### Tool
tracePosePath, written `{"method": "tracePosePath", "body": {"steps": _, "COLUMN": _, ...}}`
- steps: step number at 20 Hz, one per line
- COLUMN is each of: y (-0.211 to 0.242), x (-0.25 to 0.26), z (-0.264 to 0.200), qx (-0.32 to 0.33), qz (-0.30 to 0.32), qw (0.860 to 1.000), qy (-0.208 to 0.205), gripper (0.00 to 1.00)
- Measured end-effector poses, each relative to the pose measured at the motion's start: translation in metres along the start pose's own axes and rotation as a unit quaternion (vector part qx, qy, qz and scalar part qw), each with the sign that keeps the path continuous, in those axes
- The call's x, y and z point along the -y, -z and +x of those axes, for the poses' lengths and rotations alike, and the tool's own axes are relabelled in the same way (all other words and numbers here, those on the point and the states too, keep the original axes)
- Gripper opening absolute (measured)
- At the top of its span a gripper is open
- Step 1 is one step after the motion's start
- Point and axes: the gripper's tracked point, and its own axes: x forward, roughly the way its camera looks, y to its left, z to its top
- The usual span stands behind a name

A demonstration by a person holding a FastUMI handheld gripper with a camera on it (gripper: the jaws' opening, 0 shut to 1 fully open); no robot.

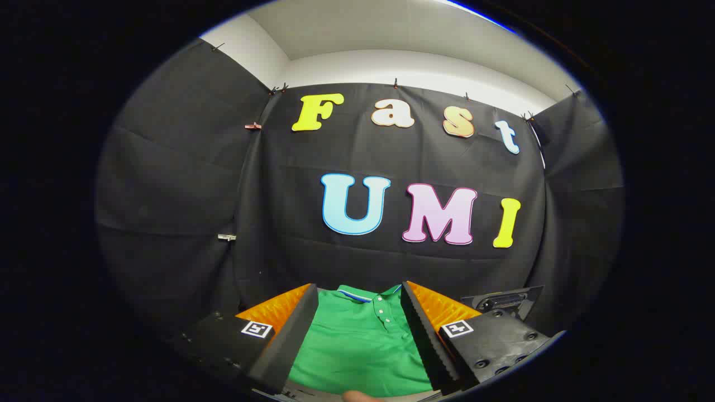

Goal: Put the clothes into the washing machine and then close the washing machine lid.

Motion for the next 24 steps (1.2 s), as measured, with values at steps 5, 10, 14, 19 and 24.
{"method": "tracePosePath", "body": {"steps": 5, "y": -0.008, "x": 0.006, "z": -0.003, "qx": 0.009, "qz": -0.004, "qw": 1.0, "qy": 0.002, "gripper": 0.94}}
{"method": "tracePosePath", "body": {"steps": 10, "y": -0.008, "x": 0.009, "z": -0.003, "qx": 0.01, "qz": -0.012, "qw": 1.0, "qy": 0.001, "gripper": 0.94}}
{"method": "tracePosePath", "body": {"steps": 14, "y": 0.001, "x": 0.002, "z": -0.003, "qx": -0.005, "qz": -0.017, "qw": 1.0, "qy": -0.005, "gripper": 0.94}}
{"method": "tracePosePath", "body": {"steps": 19, "y": 0.012, "x": 0.001, "z": 0.002, "qx": -0.03, "qz": -0.022, "qw": 0.999, "qy": -0.009, "gripper": 0.94}}
{"method": "tracePosePath", "body": {"steps": 24, "y": 0.023, "x": 0.012, "z": 0.01, "qx": -0.049, "qz": -0.023, "qw": 0.999, "qy": 0.0, "gripper": 0.94}}
